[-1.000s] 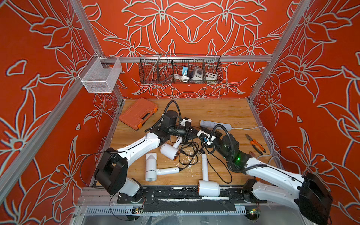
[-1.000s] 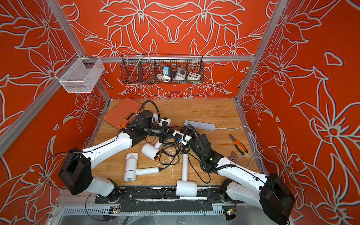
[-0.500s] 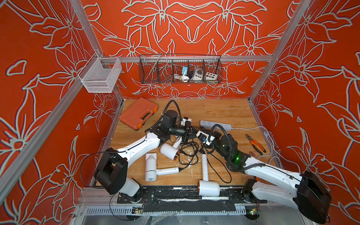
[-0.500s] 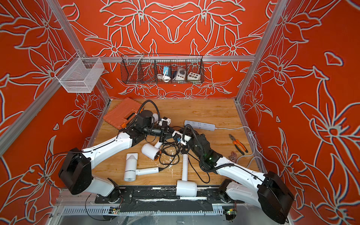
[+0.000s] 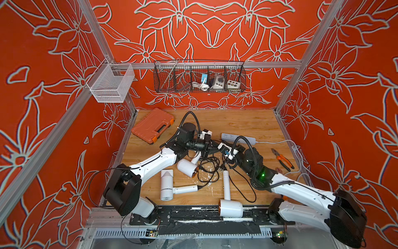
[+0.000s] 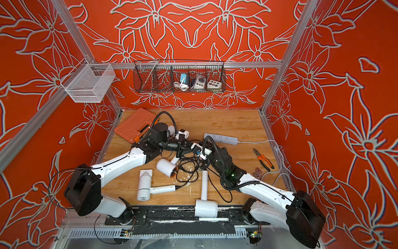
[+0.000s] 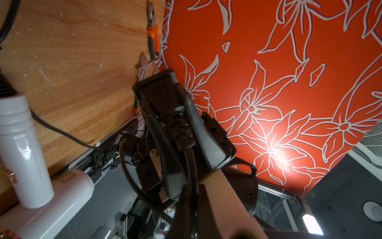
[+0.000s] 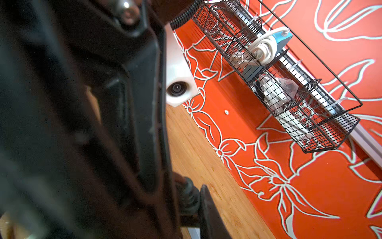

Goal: Charge the blow dryers
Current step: Pick up the plug from the center of the board, then insert the plug into the socket.

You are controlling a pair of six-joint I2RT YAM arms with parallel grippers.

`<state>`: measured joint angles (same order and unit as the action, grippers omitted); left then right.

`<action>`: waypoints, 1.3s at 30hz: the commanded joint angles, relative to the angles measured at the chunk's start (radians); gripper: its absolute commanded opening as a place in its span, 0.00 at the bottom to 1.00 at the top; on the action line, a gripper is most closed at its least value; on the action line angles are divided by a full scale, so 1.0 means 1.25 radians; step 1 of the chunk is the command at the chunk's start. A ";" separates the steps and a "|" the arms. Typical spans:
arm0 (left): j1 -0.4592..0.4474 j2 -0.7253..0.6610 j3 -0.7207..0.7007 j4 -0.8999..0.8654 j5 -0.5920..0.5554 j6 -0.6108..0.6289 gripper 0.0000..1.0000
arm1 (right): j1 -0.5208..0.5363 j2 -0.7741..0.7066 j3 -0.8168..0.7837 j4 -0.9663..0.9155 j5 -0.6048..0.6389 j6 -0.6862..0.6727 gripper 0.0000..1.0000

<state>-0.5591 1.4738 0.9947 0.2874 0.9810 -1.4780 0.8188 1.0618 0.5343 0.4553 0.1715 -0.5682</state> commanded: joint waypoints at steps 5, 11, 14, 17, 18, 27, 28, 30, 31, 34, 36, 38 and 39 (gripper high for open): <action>0.038 0.027 0.043 0.114 0.114 0.130 0.49 | -0.055 -0.071 0.055 -0.114 0.081 0.185 0.00; 0.143 -0.081 -0.030 0.060 -0.012 0.232 0.80 | -0.155 -0.140 0.090 -0.280 0.111 0.354 0.00; 0.182 -0.147 -0.121 0.086 -0.126 0.227 0.98 | -0.254 -0.144 0.167 -0.427 0.082 0.561 0.00; 0.215 -0.149 -0.206 0.168 -0.144 0.187 0.98 | -0.368 -0.073 0.299 -0.622 -0.021 0.727 0.00; 0.226 -0.132 -0.233 0.220 -0.124 0.168 0.98 | -0.398 -0.043 0.335 -0.662 -0.069 0.757 0.00; 0.248 -0.061 -0.150 0.076 -0.066 0.410 0.97 | -0.623 0.119 0.361 -0.605 -0.422 0.953 0.00; 0.248 -0.058 -0.128 0.044 -0.067 0.444 0.95 | -0.640 0.137 0.362 -0.598 -0.438 0.959 0.00; 0.250 -0.052 -0.089 -0.004 -0.069 0.495 0.91 | -0.650 0.163 0.358 -0.578 -0.428 0.933 0.00; 0.250 -0.048 -0.071 -0.026 -0.071 0.518 0.90 | -0.650 0.172 0.353 -0.564 -0.411 0.911 0.00; 0.250 -0.040 -0.035 -0.046 -0.067 0.568 0.97 | -0.649 0.204 0.338 -0.524 -0.372 0.869 0.00; 0.250 -0.040 -0.020 -0.061 -0.077 0.607 0.97 | -0.646 0.232 0.337 -0.513 -0.322 0.867 0.00; 0.250 -0.037 -0.001 -0.100 -0.093 0.663 0.96 | -0.640 0.275 0.346 -0.504 -0.301 0.856 0.00; 0.250 -0.036 0.010 -0.129 -0.107 0.692 0.96 | -0.628 0.301 0.358 -0.508 -0.279 0.840 0.00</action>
<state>-0.2497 1.4147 0.9741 0.2230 0.8684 -0.7544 0.0162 1.3838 0.9657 -0.2111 -0.2481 0.5156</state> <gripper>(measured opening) 0.960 0.198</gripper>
